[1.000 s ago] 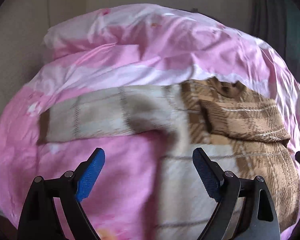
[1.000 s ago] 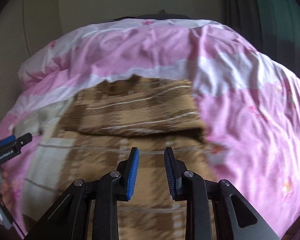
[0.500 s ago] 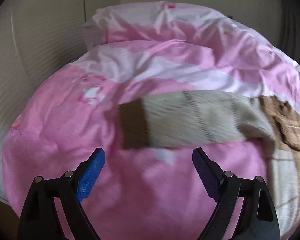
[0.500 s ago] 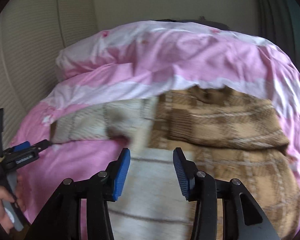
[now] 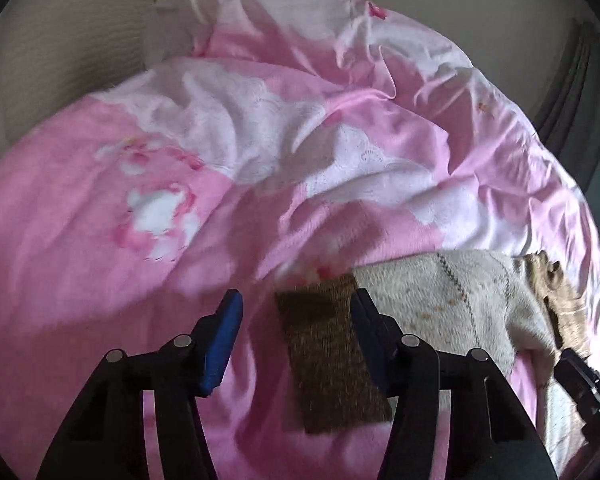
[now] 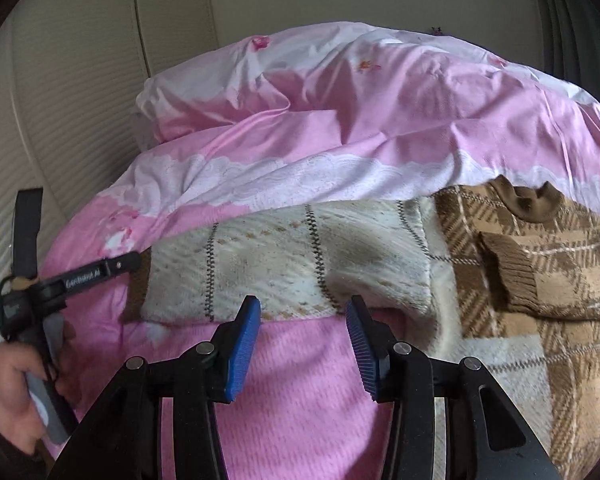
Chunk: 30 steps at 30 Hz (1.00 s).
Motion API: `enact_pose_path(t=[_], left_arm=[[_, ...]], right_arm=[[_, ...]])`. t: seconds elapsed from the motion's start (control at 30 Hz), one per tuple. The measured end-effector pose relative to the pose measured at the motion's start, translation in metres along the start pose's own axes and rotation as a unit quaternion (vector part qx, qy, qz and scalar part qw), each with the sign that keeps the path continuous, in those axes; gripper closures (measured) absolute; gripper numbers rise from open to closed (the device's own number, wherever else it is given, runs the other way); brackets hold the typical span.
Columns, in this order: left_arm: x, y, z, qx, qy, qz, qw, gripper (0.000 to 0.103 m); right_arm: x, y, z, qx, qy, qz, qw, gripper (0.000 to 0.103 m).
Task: Fold small clothes
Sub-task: 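Fold the cream sleeve across the sweater body with the left gripper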
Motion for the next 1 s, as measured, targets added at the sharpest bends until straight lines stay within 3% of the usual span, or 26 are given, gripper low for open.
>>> enact_pose_path(t=[0.13,0.23,0.5,0.8,1.0], left_arm=[[-0.003,-0.014,-0.001,-0.027,0.012,-0.014,0.9994,0.051],[-0.004,-0.018,-0.002,-0.052,0.032,-0.019,0.9979,0.059],[-0.006,-0.008,-0.007,-0.052,0.047,-0.014,0.9974,0.093],[0.005,0.043,0.012,-0.011,0.013,0.031,0.9994,0.096],[0.011,0.081,0.058,0.012,-0.029,0.037,0.9988,0.097]], right_arm=[[-0.001,-0.006,0.0,-0.004,-0.003,-0.004,1.0,0.058],[0.0,-0.01,-0.002,-0.012,0.007,-0.004,1.0,0.058],[-0.006,-0.011,-0.003,-0.017,0.012,-0.009,1.0,0.058],[-0.004,0.01,0.004,-0.023,0.012,0.001,1.0,0.058],[-0.003,0.038,0.039,-0.04,-0.01,0.013,0.999,0.058]])
Point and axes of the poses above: each gripper's, at about its wrist camera, not at the fingertips, and y roughly against the way its jaws point, z to its right, x to its top, the point moved 10 cm from there along -y, roughly the way its jaws point, and after that the axes turned 7 degrees about x, right-handed, at the moved point
